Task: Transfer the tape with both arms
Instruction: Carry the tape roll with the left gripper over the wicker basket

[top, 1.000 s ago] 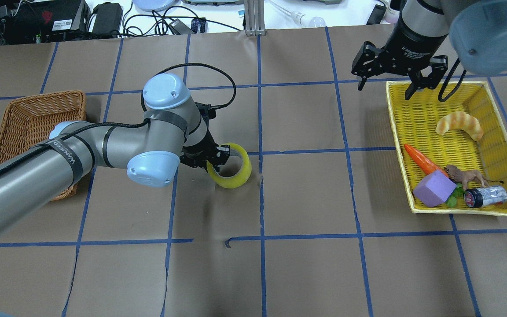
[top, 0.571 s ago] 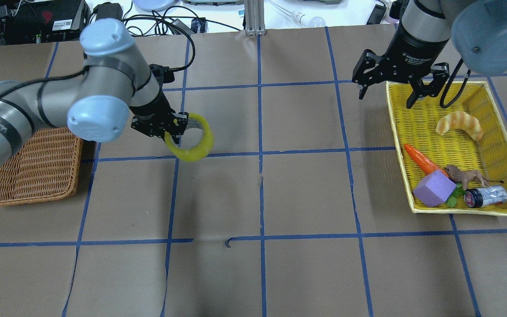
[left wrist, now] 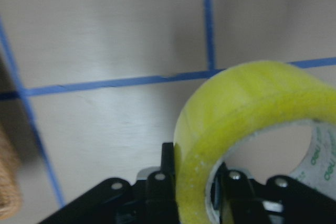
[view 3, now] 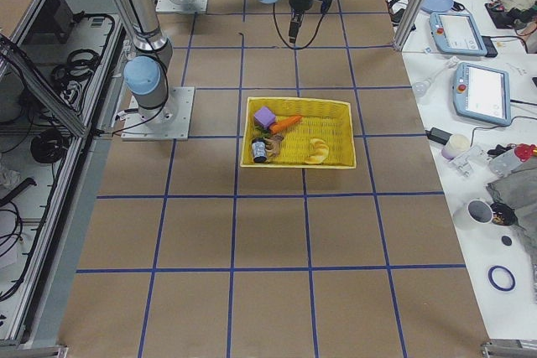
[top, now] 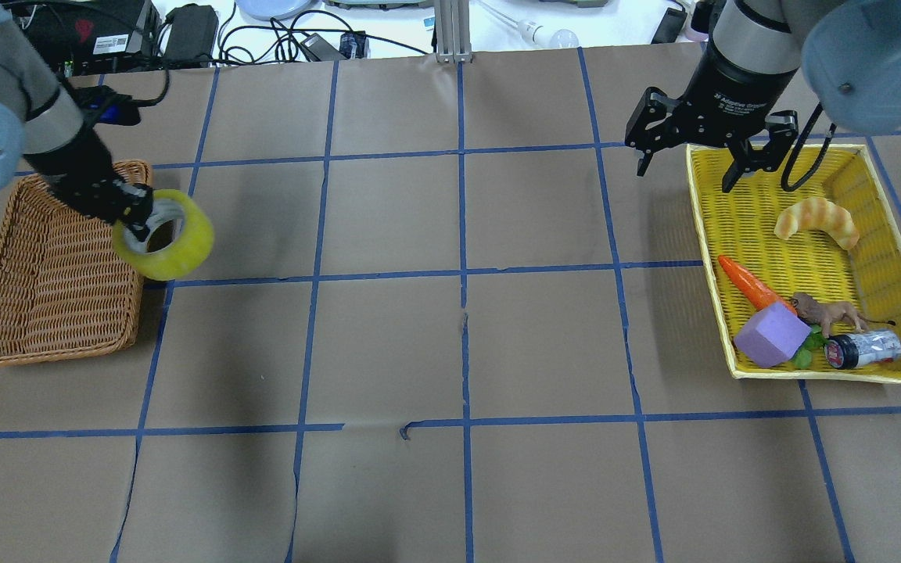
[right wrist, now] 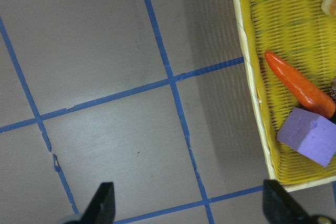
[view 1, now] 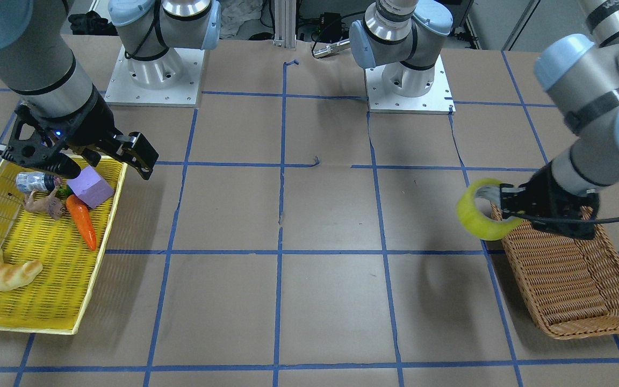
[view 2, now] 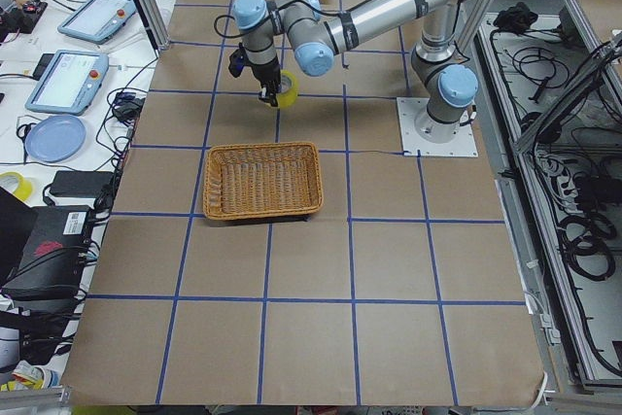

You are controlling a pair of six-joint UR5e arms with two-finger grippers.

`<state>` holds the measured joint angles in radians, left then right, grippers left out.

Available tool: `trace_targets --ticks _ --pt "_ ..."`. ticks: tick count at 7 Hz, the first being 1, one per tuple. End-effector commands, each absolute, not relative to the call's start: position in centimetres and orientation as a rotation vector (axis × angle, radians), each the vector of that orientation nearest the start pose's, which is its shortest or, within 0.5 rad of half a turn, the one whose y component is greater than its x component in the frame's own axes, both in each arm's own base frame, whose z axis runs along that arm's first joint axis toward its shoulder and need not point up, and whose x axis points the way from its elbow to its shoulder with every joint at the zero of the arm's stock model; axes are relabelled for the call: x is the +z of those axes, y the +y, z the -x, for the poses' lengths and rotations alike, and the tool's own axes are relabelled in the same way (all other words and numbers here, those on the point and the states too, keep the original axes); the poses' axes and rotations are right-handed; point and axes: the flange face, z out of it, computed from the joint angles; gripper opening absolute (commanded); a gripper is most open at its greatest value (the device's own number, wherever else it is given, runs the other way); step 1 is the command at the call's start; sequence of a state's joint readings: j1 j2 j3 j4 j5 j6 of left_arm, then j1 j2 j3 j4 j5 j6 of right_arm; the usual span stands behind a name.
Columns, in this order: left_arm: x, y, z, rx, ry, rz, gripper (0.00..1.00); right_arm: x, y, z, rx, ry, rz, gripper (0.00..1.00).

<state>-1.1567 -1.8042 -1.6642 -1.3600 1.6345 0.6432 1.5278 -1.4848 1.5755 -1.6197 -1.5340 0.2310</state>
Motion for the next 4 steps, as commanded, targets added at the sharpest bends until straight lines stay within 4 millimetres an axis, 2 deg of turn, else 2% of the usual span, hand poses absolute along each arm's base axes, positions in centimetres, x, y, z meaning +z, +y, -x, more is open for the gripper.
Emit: trace_targets --ticks 1,2,3,4 --pt "31.5 -53.5 -23.2 0.188 3.107 -0.442 0.00 44.6 -52.8 -11.4 0.073 3.085 -0.425 1.00" --pt "28.4 -53.5 -23.9 0.159 3.087 -0.450 0.00 44.6 -52.8 -11.4 0.067 3.084 -0.422 1.00" --pt "24.5 -53.4 -23.8 0.126 3.071 -0.441 0.00 44.7 -52.8 -11.4 0.064 3.084 -0.422 1.00" --pt "21.4 -53.3 -23.7 0.075 3.042 -0.431 0.00 44.7 -52.8 -11.4 0.062 3.082 -0.420 1.00"
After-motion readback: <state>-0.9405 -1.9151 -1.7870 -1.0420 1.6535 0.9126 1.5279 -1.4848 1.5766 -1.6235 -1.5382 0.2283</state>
